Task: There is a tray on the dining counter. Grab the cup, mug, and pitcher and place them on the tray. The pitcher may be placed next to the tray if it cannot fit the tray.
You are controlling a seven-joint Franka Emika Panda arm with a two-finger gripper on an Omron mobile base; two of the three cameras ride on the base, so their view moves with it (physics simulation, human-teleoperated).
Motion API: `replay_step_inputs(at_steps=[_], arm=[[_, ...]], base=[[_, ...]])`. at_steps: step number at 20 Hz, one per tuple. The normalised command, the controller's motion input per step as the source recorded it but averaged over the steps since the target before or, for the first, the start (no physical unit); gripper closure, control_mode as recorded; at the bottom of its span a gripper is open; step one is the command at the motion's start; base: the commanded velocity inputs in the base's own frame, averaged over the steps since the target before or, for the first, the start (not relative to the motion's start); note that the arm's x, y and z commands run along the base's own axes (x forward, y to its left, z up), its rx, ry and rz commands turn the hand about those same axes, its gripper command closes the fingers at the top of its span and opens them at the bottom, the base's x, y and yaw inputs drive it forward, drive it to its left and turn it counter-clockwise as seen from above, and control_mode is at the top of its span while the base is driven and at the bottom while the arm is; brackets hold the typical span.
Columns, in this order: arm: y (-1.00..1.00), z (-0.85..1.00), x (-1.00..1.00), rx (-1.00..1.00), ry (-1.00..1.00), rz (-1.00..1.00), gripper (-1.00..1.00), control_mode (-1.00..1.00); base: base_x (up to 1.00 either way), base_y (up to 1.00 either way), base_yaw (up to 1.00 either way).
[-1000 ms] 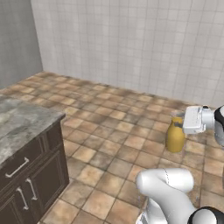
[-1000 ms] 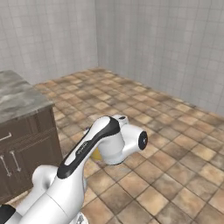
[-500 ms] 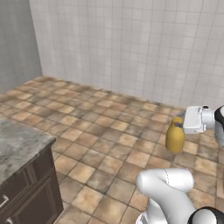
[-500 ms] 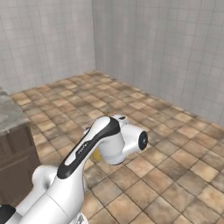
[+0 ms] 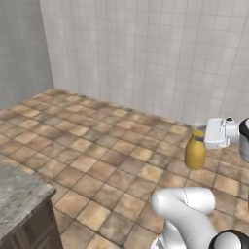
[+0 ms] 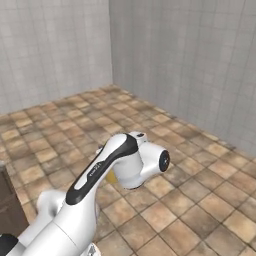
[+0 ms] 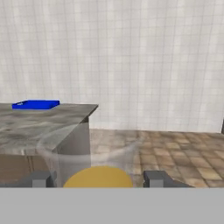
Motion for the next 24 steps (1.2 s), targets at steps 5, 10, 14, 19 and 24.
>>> replay_step_inputs(at_steps=[5,10,14,19,24], arm=[[0.00,0.00,0.00,0.00,0.00,0.00,1.00,1.00],[0.00,0.00,0.00,0.00,0.00,0.00,1.00,1.00],[0.00,0.00,0.00,0.00,0.00,0.00,1.00,1.00],[0.00,0.00,0.00,0.00,0.00,0.00,1.00,1.00],[0.00,0.00,0.00,0.00,0.00,0.00,1.00,1.00]], base=[[0.92,0.00,0.25],[0.83,0.00,0.37],[0.78,0.00,0.43],[0.77,0.00,0.44],[0.82,-0.01,0.37]])
